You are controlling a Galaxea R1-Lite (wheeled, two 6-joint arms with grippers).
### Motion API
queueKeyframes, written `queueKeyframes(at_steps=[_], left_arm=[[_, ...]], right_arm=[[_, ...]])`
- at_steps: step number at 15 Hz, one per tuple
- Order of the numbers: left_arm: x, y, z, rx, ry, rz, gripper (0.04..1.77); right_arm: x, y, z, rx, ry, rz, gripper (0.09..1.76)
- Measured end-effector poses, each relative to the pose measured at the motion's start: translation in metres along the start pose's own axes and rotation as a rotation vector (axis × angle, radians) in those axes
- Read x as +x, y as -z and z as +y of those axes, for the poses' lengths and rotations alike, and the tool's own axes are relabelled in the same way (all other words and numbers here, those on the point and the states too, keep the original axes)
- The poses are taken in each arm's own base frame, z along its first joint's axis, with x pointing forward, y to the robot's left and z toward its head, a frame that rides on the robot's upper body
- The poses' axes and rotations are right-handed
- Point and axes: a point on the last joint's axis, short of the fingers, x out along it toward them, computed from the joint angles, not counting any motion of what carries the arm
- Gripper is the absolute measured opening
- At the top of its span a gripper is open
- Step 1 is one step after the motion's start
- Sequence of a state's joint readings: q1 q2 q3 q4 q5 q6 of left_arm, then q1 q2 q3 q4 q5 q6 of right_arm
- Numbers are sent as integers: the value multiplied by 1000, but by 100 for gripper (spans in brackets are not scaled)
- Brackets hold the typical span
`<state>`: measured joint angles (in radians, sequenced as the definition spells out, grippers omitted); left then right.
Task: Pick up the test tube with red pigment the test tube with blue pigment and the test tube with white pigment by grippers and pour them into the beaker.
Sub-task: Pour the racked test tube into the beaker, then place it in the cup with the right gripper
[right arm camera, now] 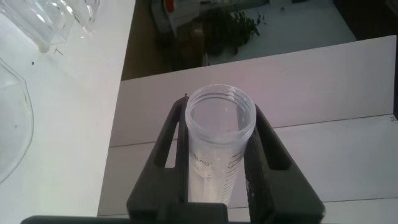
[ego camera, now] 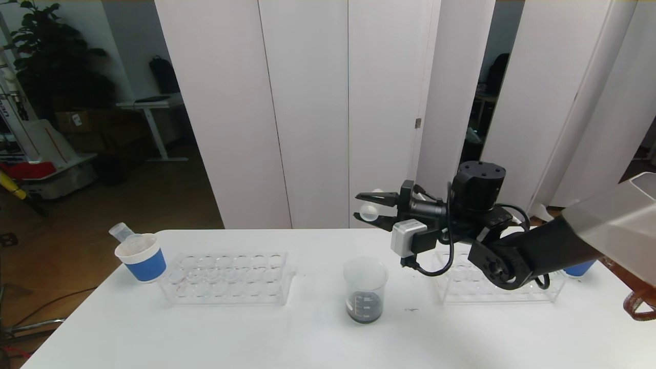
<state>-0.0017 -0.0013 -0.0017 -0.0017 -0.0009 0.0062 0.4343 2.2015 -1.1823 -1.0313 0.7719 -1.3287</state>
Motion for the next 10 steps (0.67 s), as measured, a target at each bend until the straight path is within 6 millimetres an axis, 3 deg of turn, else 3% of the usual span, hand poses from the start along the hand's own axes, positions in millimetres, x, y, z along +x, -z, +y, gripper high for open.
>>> queueKeyframes(at_steps=[10], left_arm=[[0,0,0,0,0,0,175]], right_arm=[[8,5,-1,-143,14,-1,58]])
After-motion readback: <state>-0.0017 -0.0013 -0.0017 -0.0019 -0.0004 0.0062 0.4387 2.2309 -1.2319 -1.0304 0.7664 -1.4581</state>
